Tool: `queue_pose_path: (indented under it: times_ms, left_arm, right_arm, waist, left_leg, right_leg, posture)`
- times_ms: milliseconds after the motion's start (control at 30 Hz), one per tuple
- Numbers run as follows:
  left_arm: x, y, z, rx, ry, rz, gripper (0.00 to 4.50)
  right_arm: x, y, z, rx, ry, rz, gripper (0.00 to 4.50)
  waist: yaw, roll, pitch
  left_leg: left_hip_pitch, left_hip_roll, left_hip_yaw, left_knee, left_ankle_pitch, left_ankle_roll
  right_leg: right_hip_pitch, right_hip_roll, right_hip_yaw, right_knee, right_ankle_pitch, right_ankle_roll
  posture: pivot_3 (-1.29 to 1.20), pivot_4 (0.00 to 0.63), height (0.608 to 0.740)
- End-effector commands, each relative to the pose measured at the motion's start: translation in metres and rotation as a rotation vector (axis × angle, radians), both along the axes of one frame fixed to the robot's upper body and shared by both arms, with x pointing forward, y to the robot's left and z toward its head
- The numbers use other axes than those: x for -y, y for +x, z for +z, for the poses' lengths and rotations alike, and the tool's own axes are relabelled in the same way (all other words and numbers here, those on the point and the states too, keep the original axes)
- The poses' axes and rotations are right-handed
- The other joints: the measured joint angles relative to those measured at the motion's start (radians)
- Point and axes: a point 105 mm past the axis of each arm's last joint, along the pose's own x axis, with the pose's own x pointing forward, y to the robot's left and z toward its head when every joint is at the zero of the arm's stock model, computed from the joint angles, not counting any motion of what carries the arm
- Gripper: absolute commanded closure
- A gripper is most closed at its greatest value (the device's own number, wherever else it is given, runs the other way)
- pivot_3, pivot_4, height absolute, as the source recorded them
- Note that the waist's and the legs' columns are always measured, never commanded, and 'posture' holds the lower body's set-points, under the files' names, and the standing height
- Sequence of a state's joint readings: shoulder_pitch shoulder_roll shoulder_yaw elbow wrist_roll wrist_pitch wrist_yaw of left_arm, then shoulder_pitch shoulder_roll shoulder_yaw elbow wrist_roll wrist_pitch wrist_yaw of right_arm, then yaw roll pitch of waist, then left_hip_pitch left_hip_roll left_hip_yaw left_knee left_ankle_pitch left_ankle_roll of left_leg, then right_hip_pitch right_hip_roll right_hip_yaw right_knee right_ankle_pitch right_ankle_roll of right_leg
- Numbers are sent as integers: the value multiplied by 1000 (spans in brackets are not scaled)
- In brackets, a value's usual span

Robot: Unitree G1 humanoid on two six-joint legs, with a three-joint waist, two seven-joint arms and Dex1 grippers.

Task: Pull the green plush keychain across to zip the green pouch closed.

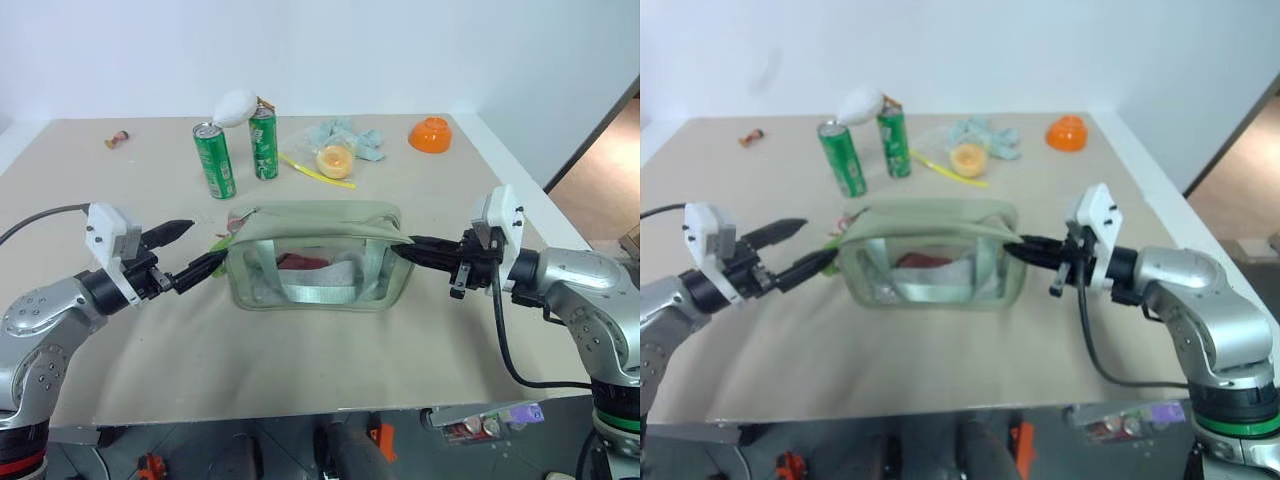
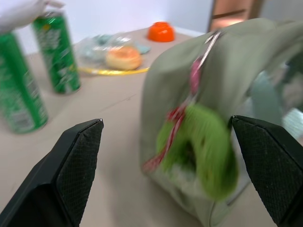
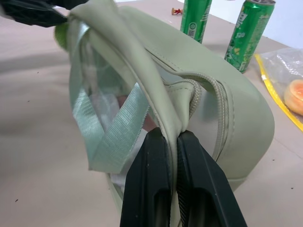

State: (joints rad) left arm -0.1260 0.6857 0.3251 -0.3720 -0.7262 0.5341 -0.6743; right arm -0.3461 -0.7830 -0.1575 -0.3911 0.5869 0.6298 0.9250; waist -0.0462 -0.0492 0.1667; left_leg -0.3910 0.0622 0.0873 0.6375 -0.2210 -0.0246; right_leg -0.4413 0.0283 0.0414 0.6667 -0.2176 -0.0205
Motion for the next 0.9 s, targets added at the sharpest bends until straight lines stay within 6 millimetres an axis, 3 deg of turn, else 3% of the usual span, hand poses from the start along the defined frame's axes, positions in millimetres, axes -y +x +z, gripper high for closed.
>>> queue_pose_path:
  times_ms: [33,433,533,767,900]
  left_arm:
    - [-3,-4,3,24,20,13,0]
    - [8,-5,1,59,39,-63,0]
    - [11,-5,1,76,52,-87,773]
    - [14,-3,0,87,62,-96,3292]
    - [13,-2,-1,87,70,-93,4482]
  right_arm:
    - [-4,-3,8,58,3,8,4473]
    - [2,1,6,68,-16,9,4473]
    - [3,2,5,78,-24,11,4500]
    - [4,2,5,80,-29,11,4500]
    - [5,2,5,82,-33,9,4500]
  waist:
    - [-1,0,0]
    - [0,0,0]
    - [0,0,0]
    - [0,0,0]
    - [0,0,0]
  left_leg:
    - [0,0,0,0,0,0]
    - [0,0,0,0,0,0]
    - [0,-1,0,0,0,0]
    - [0,-1,0,0,0,0]
    - [0,0,0,0,0,0]
  right_leg:
    - [0,0,1,0,0,0]
    - [0,0,0,0,0,0]
    - [0,0,0,0,0,0]
    - [0,0,0,0,0,0]
    - [0,0,0,0,0,0]
  posture:
    - [0,150,740]
    - [0,150,740]
    - [0,150,740]
    - [0,150,740]
    - [0,150,740]
